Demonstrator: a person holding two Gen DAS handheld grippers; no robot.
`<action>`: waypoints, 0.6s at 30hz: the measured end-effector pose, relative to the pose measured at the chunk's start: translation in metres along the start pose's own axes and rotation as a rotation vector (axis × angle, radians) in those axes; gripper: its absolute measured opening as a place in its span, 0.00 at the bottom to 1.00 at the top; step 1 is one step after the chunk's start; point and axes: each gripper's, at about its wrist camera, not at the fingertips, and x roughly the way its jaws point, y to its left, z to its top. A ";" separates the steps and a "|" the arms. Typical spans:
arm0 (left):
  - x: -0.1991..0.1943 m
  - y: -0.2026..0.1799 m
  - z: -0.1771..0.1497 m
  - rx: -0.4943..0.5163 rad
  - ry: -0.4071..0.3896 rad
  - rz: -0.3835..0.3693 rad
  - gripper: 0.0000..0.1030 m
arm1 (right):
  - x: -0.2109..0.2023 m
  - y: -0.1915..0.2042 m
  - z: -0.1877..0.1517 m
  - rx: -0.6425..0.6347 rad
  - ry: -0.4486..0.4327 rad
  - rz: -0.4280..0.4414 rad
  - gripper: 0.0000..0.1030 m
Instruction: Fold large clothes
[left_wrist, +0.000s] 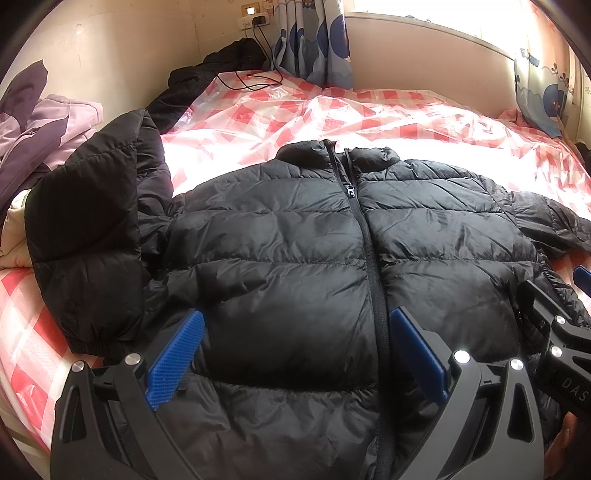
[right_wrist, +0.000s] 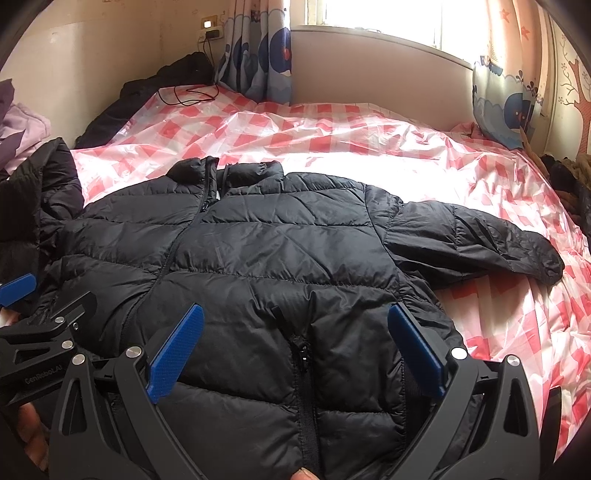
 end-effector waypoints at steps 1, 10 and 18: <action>0.000 0.000 0.000 0.000 0.000 -0.001 0.94 | 0.000 -0.001 0.001 0.000 0.004 0.002 0.94; 0.005 0.003 0.004 -0.004 0.012 -0.010 0.94 | 0.006 -0.003 0.002 -0.006 0.043 0.000 0.94; 0.006 -0.005 0.011 -0.036 0.034 -0.063 0.94 | -0.005 -0.028 0.020 0.028 0.034 0.081 0.94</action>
